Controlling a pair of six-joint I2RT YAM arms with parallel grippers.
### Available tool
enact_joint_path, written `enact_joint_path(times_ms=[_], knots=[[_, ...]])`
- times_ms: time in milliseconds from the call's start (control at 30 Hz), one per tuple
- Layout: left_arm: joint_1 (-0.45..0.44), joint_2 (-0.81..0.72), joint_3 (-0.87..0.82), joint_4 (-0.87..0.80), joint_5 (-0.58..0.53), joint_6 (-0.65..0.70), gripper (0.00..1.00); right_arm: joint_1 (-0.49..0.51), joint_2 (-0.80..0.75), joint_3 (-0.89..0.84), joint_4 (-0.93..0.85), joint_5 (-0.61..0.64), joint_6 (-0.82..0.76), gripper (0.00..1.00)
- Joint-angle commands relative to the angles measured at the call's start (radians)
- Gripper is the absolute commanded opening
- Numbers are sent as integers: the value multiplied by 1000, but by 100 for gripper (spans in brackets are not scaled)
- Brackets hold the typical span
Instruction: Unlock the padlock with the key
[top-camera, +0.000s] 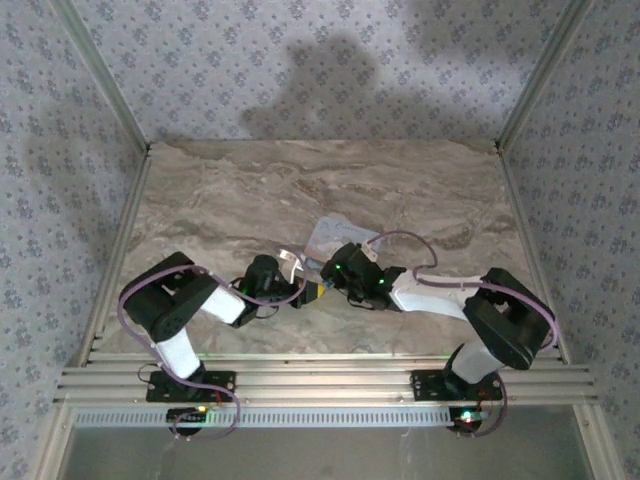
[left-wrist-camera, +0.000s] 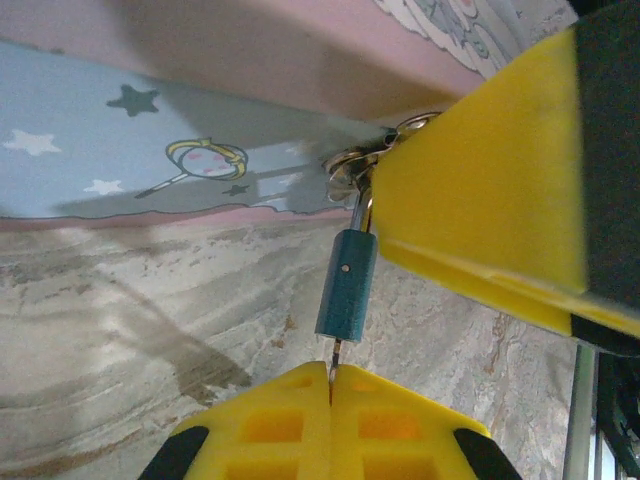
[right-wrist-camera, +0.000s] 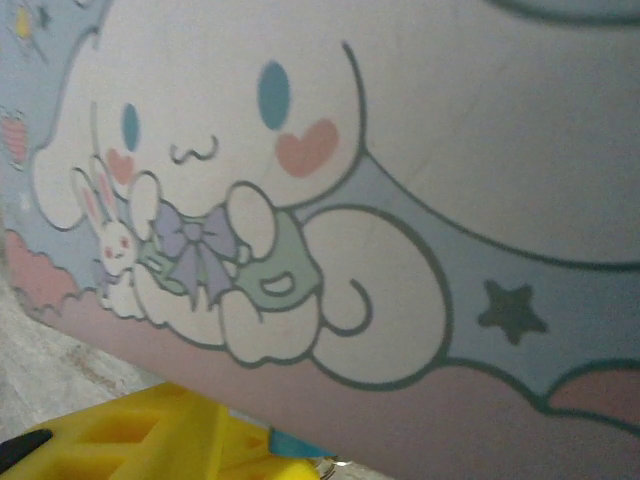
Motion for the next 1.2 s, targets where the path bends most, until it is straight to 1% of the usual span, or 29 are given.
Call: enact_joint_path(times_ms=[0, 200, 300, 433, 500, 700, 733, 767, 800, 833, 900, 967, 1000, 1100, 1167], knots=[[-6, -26, 17, -29, -2, -6, 0, 12, 33, 23, 13, 3, 33, 55], [-6, -50, 15, -43, 2, -12, 0, 14, 76, 28, 56, -1, 43, 51], [-6, -65, 15, -55, 2, -14, 0, 12, 95, 39, 62, -2, 42, 48], [-6, -80, 20, -80, 2, -11, 0, 12, 113, 46, 76, -15, 42, 41], [-6, -84, 22, -89, 3, -11, 0, 12, 119, 47, 83, -19, 41, 33], [-6, -116, 27, -136, -14, -5, 0, 12, 121, 56, 87, -27, 45, 1], [-6, -127, 30, -154, -17, 0, 3, 12, 122, 58, 85, -28, 45, 0], [-6, -144, 35, -189, -24, 10, 15, 12, 121, 60, 80, -29, 46, 0], [-5, -168, 43, -241, -35, 28, 30, 12, 122, 65, 73, -31, 50, 0], [-5, -192, 51, -295, -49, 45, 39, 11, 121, 66, 69, -33, 52, 0], [0, -262, 54, -405, -90, 79, 51, 8, 117, 69, 59, -35, 57, 0], [20, -326, 43, -471, -102, 93, 55, 3, 114, 71, 53, -41, 62, 0], [40, -351, 37, -495, -81, 97, 55, -2, 113, 72, 52, -48, 62, 0], [107, -398, 29, -538, 19, 97, 55, -11, 114, 79, 52, -66, 62, 0], [131, -414, 31, -546, 75, 104, 55, -14, 115, 84, 47, -74, 60, 0]])
